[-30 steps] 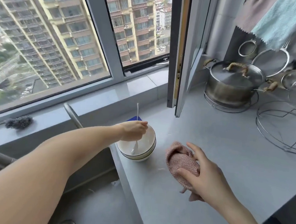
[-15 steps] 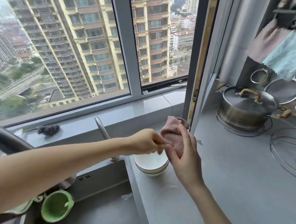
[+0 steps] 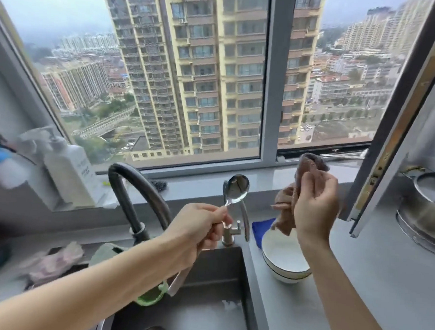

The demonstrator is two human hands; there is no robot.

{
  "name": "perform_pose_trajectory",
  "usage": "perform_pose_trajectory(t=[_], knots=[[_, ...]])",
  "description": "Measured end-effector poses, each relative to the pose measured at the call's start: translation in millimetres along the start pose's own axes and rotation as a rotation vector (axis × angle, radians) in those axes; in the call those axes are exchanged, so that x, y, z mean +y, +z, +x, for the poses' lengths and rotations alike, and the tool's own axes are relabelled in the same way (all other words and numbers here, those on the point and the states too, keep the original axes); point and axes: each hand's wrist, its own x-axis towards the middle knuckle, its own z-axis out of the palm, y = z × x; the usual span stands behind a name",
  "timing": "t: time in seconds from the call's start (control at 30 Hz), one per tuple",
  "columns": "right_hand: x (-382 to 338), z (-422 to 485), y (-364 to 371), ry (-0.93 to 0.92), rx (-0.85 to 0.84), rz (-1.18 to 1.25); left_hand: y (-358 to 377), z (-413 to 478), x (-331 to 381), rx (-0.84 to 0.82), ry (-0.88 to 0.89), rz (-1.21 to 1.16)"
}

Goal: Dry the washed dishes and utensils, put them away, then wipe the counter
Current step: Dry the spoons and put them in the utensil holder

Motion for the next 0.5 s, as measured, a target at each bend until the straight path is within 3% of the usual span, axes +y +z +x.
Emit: perform_pose_trajectory(t=[0.17,0.27,0.37,0.5], knots=[[-32,-79,56,0.341,-0.586,0.331,-47,-21,2,0.042,0.123,0.014],[-53,-114,95,0.412,-0.596,0.366,-84,-33,0,-0.022,0.155,0.12],[-67,-145,128,0.401,-0.576,0.305,-146,-51,3,-0.077,0.221,0.398],[-83,-194,175,0.432,-0.644,0.258,-249,-62,6,0.236,0.506,0.618]])
